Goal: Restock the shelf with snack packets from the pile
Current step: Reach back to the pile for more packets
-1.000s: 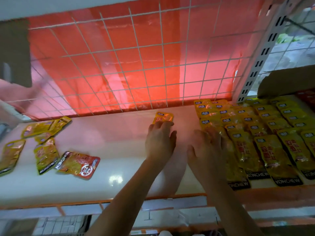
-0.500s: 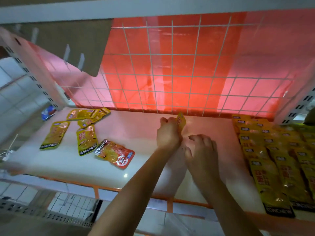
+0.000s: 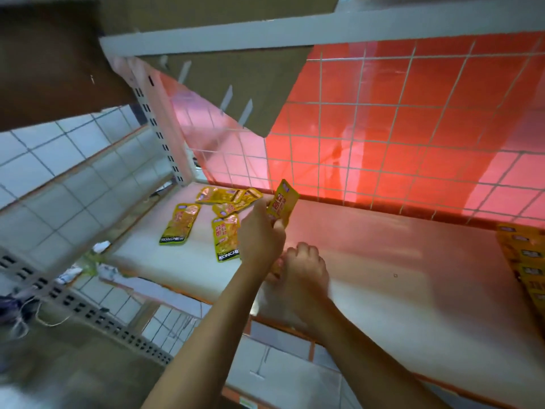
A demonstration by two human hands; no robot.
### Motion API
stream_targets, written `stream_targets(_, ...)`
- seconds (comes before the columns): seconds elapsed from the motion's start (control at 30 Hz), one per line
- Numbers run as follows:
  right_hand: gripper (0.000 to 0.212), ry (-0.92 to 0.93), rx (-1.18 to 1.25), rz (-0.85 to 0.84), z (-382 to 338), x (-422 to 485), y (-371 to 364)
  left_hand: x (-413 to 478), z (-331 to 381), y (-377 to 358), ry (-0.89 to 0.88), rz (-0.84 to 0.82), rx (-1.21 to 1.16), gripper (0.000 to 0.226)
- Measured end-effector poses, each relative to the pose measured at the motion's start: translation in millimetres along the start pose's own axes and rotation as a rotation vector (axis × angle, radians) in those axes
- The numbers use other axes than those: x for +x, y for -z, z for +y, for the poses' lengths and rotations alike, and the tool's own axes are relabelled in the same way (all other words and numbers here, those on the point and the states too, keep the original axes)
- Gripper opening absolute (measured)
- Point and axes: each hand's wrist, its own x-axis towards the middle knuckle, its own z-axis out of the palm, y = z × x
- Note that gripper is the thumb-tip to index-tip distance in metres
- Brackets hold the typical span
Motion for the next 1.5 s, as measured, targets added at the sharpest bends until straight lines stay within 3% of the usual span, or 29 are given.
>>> stream_targets(0.23, 0.048, 0.01, 0.078, 0.098, 12, -5, 9, -5, -13, 4, -0.009, -0.046, -0.006, 0.042)
stream_targets(0.4, 0.056, -0.165, 0.394, 0.11, 50, -15, 35, -13, 6, -13, 0.053, -0.183, -0.191, 0.032)
stream_targets(0.57, 0.07, -0.362, 0.72, 0.352, 109, -33, 81, -27, 51, -40, 0.138, -0.338, -0.508, 0.011)
stream_targets(0.73, 0.039, -0.432, 1.219, 0.671, 180, -64, 136, -66, 104, -71, 0.286, -0.561, -0.772, 0.005)
stream_targets(0.87, 0.018, -0.481, 1.374, 0.771, 235, -102, 168, -113, 146, -98, 0.288, -0.724, -0.815, 0.006)
stream_targets(0.97, 0.011, -0.566, 1.405, 0.78, 273, -130, 182, -151, 169, -115, 0.279, -0.767, -0.787, 0.007)
stream_targets(1.13, 0.033, -0.714, 1.379, 0.824, 317, -159, 197, -201, 193, -132, 0.252, -0.797, -0.677, 0.01)
stream_targets(1.33, 0.021, -0.801, 1.351, 0.703, 350, -188, 208, -230, 206, -143, 0.245, -0.682, -0.576, 0.015)
stream_targets(1.5, 0.016, -0.863, 1.326, 0.658, 365, -202, 215, -254, 216, -147, 0.14, -0.768, -0.47, 0.028)
